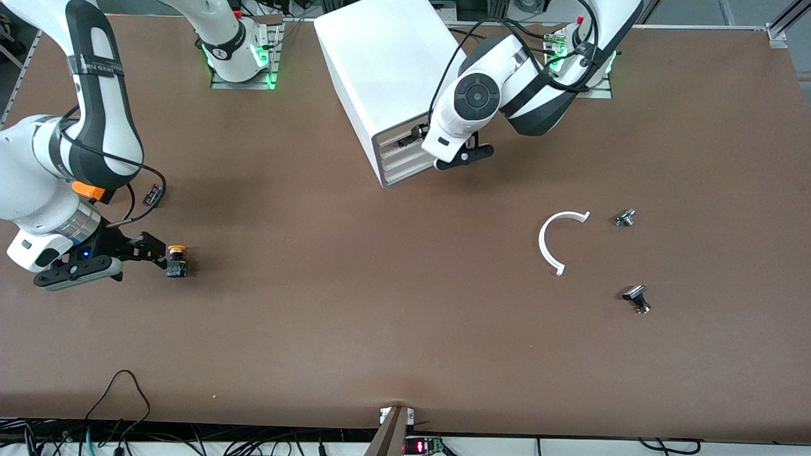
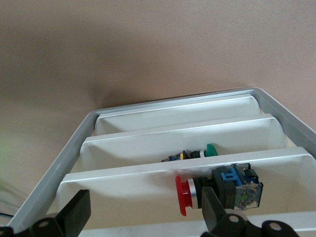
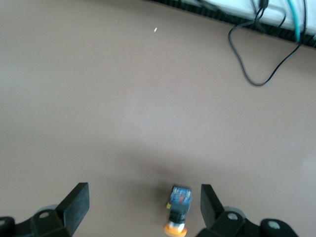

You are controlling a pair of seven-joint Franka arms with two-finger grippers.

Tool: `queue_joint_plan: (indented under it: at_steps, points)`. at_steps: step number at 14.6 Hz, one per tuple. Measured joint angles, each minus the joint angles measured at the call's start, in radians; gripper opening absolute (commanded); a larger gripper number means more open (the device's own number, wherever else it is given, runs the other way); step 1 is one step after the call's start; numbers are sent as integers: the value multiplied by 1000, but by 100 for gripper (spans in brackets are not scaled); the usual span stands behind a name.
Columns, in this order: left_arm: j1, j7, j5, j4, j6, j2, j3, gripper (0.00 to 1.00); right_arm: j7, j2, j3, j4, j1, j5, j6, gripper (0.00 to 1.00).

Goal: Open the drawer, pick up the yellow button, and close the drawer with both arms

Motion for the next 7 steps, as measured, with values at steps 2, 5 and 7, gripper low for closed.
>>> queue_joint_plan:
  at_steps: [2,5,7]
  points:
    - [1,0,-1,0,-2,0,0,99,92,-7,0,77,5,-57,-133,100]
    - [8,0,-10,9,-7,0,0,99,169,-24,4,198,-3,-75,-349,100]
    - [39,2,-10,47,-42,-1,0,99,247,-44,73,286,-53,-126,-491,100]
